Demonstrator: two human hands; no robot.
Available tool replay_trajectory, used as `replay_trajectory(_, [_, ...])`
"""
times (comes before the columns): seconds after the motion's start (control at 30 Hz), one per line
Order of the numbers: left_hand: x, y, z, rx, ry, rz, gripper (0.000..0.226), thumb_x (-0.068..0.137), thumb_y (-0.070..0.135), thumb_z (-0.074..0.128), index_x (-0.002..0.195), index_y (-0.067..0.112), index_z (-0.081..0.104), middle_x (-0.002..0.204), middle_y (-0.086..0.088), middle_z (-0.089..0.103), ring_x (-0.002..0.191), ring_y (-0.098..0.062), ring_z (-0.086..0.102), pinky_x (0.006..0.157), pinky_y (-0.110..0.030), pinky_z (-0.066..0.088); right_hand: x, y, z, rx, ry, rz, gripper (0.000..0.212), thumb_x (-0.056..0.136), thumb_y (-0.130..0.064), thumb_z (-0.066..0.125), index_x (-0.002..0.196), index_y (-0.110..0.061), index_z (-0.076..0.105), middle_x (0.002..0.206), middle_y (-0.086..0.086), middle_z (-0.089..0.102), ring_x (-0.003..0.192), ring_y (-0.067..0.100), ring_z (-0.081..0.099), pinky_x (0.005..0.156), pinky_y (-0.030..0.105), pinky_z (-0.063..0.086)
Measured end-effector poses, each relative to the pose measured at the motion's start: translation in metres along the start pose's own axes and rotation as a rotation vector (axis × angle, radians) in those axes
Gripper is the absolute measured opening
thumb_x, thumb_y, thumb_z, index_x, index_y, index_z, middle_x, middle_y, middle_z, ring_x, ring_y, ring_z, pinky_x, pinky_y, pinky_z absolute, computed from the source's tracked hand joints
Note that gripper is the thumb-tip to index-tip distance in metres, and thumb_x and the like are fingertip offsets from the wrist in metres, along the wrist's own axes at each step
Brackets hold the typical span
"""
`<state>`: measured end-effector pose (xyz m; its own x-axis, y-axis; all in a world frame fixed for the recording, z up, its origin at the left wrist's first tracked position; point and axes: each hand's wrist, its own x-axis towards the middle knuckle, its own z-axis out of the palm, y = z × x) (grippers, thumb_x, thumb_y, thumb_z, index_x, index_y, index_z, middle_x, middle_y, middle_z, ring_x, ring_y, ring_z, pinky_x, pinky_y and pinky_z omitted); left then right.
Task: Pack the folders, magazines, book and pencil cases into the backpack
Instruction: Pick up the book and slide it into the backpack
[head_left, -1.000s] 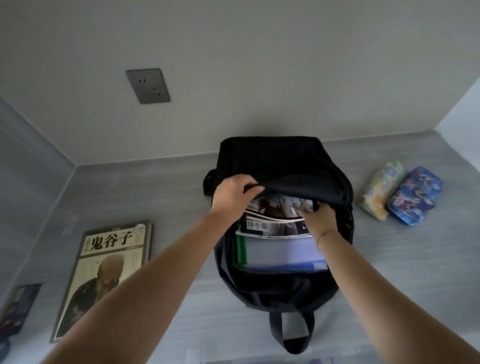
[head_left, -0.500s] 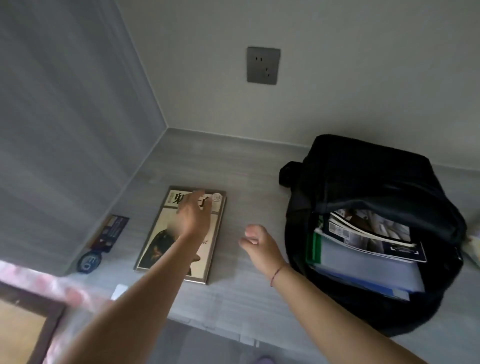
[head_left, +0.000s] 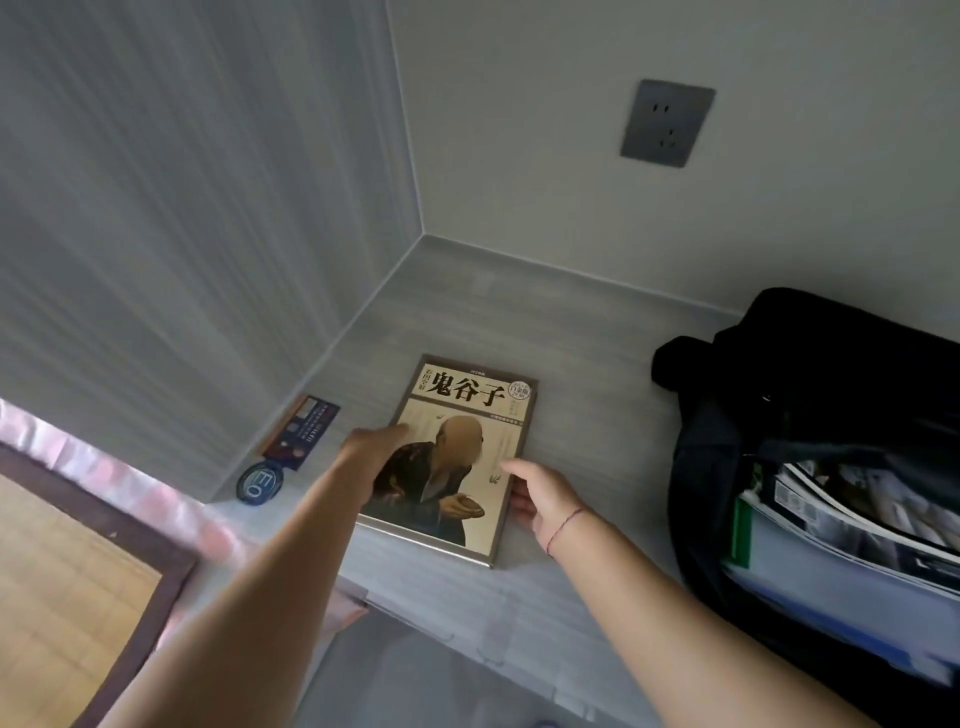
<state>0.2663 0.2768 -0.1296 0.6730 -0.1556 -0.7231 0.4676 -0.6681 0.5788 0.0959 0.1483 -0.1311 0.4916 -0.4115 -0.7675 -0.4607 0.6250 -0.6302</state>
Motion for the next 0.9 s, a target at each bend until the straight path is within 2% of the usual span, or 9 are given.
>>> replay_trajectory(0.07, [0.000,-0.001,-0.002,-0.081,-0.104,-0.033,0.047,0.073,0.043,0.072,0.104,0.014,0.052,0.100,-0.016,0.067,0.092,-0.032,0.066,0.080,-0.042,0.056,-0.001,0.002,0.000,0.005,-0.029,-0.002,0.021,0.084,-0.025,0.065,0.101,-0.014,0.064,0.108,0.007,0.066,0.096,0.022,0.058,0.080,0.031,0.047])
replay_trajectory(0.13, [-0.010,-0.005,0.006,-0.090,-0.175,-0.027,0.055,0.069,0.052,0.074,0.104,0.013,0.057,0.096,-0.014,0.071,0.088,-0.031,0.068,0.072,-0.038,0.056,-0.004,0.005,-0.003,-0.014,-0.046,-0.072,0.040,0.084,-0.023,0.068,0.121,-0.012,0.058,0.121,0.006,0.063,0.112,0.024,0.055,0.098,0.037,0.044])
replay_trajectory(0.2, [-0.021,-0.007,0.020,-0.048,-0.155,0.024,0.068,0.065,0.063,0.071,0.106,0.011,0.054,0.095,-0.014,0.070,0.084,-0.030,0.068,0.066,-0.034,0.055,-0.012,0.005,-0.013,-0.038,-0.018,-0.157,0.051,0.083,-0.021,0.069,0.130,-0.012,0.050,0.126,0.005,0.060,0.116,0.023,0.054,0.104,0.038,0.042])
replay_trajectory(0.33, [-0.048,0.006,0.053,-0.147,-0.151,0.177,0.071,0.064,0.073,0.062,0.105,0.015,0.055,0.093,-0.010,0.071,0.083,-0.027,0.069,0.068,-0.034,0.055,-0.045,-0.013,-0.053,0.005,-0.018,-0.339,0.043,0.086,-0.015,0.066,0.126,-0.012,0.051,0.115,0.007,0.065,0.102,0.022,0.063,0.087,0.037,0.054])
replay_trajectory(0.47, [-0.086,0.048,0.093,-0.054,-0.241,0.321,0.069,0.067,0.079,0.052,0.098,0.018,0.061,0.088,-0.009,0.073,0.082,-0.026,0.071,0.078,-0.039,0.058,-0.085,-0.027,-0.109,0.123,0.012,-0.481,0.041,0.086,-0.011,0.063,0.126,-0.013,0.054,0.114,0.010,0.067,0.103,0.028,0.065,0.088,0.044,0.053])
replay_trajectory(0.57, [-0.118,0.083,0.132,0.020,-0.291,0.456,0.061,0.082,0.072,0.037,0.085,0.018,0.065,0.065,0.001,0.072,0.061,-0.015,0.070,0.055,-0.024,0.056,-0.116,-0.028,-0.159,0.201,0.051,-0.548,0.042,0.083,-0.015,0.063,0.125,-0.015,0.055,0.113,0.011,0.068,0.102,0.028,0.066,0.085,0.043,0.053])
replay_trajectory(0.63, [-0.141,0.101,0.161,0.065,-0.250,0.597,0.056,0.089,0.064,0.030,0.087,0.020,0.064,0.065,0.005,0.069,0.057,-0.008,0.067,0.044,-0.017,0.047,-0.137,-0.023,-0.192,0.243,0.074,-0.574,0.044,0.078,-0.022,0.064,0.122,-0.017,0.058,0.112,0.011,0.069,0.100,0.027,0.067,0.085,0.044,0.051])
replay_trajectory(0.77, [-0.183,0.118,0.220,0.181,-0.244,0.920,0.028,0.097,0.042,0.036,0.095,0.024,0.057,0.079,0.009,0.065,0.069,0.001,0.060,0.053,-0.015,0.040,-0.181,0.008,-0.264,0.312,0.096,-0.566,0.040,0.078,-0.021,0.063,0.118,-0.022,0.062,0.102,0.008,0.072,0.089,0.024,0.071,0.072,0.036,0.056])
replay_trajectory(0.9, [-0.207,0.123,0.273,0.403,-0.363,1.151,0.020,0.093,0.028,0.052,0.111,0.023,0.060,0.112,0.007,0.063,0.107,-0.007,0.056,0.086,-0.020,0.040,-0.226,0.059,-0.320,0.304,0.179,-0.468,0.034,0.077,-0.024,0.066,0.108,-0.035,0.063,0.100,0.008,0.073,0.092,0.028,0.070,0.060,0.032,0.057])
